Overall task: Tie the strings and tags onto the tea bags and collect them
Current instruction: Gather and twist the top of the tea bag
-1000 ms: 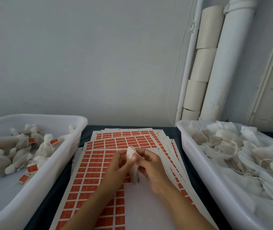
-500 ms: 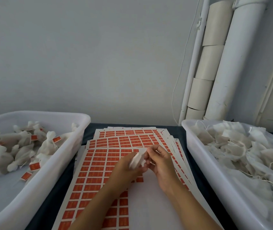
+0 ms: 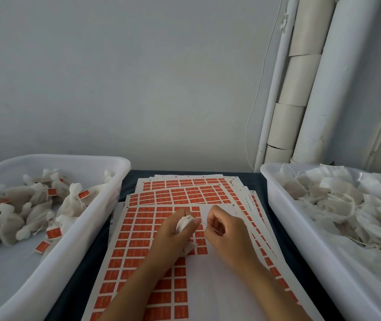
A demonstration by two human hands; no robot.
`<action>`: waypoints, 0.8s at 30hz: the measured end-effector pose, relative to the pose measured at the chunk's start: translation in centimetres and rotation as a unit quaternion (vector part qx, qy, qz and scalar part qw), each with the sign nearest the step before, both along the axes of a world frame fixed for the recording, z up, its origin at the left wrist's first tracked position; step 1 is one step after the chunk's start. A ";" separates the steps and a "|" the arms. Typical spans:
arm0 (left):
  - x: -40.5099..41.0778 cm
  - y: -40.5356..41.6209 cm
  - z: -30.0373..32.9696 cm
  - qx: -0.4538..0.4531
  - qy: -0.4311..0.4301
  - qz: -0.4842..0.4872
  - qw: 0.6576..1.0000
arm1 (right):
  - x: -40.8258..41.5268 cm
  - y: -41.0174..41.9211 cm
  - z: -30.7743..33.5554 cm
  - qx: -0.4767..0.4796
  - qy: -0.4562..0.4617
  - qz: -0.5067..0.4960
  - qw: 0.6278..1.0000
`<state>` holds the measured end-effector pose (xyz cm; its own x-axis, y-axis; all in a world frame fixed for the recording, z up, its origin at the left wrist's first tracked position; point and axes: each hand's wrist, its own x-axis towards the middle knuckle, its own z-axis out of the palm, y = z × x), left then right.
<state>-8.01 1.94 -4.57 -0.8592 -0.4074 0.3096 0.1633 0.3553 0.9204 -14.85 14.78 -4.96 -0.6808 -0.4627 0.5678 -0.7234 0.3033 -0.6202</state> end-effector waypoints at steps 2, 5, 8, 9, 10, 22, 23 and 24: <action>-0.1 -0.1 0.0 -0.006 0.013 0.007 1.000 | 0.0 -0.3 0.0 -0.001 0.007 -0.015 1.000; -0.3 -0.3 -0.2 0.046 0.026 0.023 0.998 | -0.2 -0.4 0.1 -0.007 0.005 -0.048 0.999; -0.5 -0.4 -0.2 0.086 0.024 0.019 0.996 | -0.4 -0.3 0.3 -0.010 0.003 -0.090 0.996; -0.5 -0.3 -0.2 0.092 0.021 0.019 0.995 | -0.4 -0.4 0.3 -0.010 0.001 -0.101 0.995; -0.6 -0.2 -0.2 0.099 0.016 0.018 0.995 | -0.5 -0.5 0.3 -0.010 0.000 -0.109 0.994; 0.9 -1.1 1.7 0.341 -0.049 -0.125 0.930 | -0.1 -1.2 -0.7 -0.022 -0.049 -0.047 0.997; 0.9 -1.1 1.7 0.326 -0.045 -0.125 0.936 | -0.1 -1.2 -0.6 -0.020 -0.051 -0.041 0.998; 0.9 -1.0 1.6 0.309 -0.041 -0.125 0.942 | 0.0 -1.2 -0.6 -0.017 -0.053 -0.030 0.998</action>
<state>-7.11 0.90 -3.01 -0.9627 -0.2706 0.0073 0.0896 -0.2933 0.9518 -14.88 13.56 -5.57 -0.7639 -0.4011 0.5055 -0.6342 0.3218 -0.7031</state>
